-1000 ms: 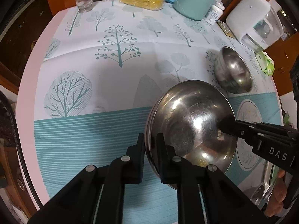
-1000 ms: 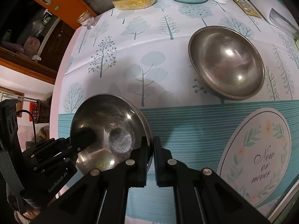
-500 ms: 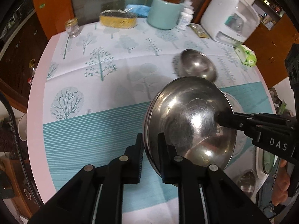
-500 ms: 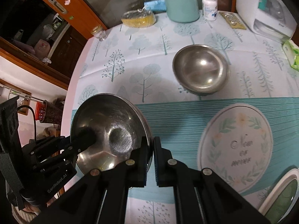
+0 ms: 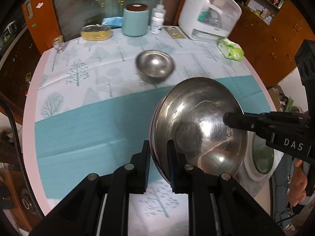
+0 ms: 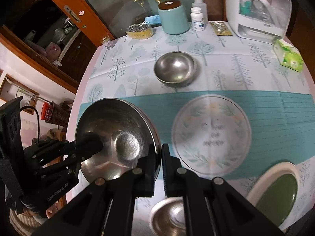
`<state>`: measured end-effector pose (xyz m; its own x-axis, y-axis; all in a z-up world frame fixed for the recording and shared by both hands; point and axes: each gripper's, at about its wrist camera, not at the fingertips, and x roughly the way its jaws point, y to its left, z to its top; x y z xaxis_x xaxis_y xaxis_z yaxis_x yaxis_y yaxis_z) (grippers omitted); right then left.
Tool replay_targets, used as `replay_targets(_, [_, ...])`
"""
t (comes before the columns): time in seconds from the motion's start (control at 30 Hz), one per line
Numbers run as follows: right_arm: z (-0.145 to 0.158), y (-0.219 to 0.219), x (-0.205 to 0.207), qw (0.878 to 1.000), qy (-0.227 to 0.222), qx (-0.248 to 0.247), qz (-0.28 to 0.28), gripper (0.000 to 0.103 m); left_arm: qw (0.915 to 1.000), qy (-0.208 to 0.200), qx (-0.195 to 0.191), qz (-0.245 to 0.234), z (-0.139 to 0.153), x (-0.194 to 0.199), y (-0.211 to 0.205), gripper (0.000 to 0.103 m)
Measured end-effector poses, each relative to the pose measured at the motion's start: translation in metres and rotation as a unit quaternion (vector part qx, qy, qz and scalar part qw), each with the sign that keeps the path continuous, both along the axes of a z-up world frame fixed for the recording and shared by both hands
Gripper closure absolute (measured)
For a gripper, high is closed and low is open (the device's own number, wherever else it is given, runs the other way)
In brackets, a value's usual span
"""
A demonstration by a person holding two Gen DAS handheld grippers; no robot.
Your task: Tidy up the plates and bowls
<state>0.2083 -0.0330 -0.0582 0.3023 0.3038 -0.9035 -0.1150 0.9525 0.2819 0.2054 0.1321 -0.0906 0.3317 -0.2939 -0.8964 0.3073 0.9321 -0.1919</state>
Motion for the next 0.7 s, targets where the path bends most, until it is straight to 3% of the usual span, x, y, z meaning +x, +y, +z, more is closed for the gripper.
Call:
replay_targets(0.47, [-0.002,-0.070,-0.059,1.000,-0.003,0.008,0.007,0.096,0.9996,0.022,-0.016,0.001,-0.007,-0.054,-0.061,0.089])
replay_targets(0.7, [-0.018,-0.076,-0.079,1.000,0.003,-0.009,0.023,0.096,0.9990,0.045,-0.001,0.002,-0.033,-0.076,-0.074,0.089])
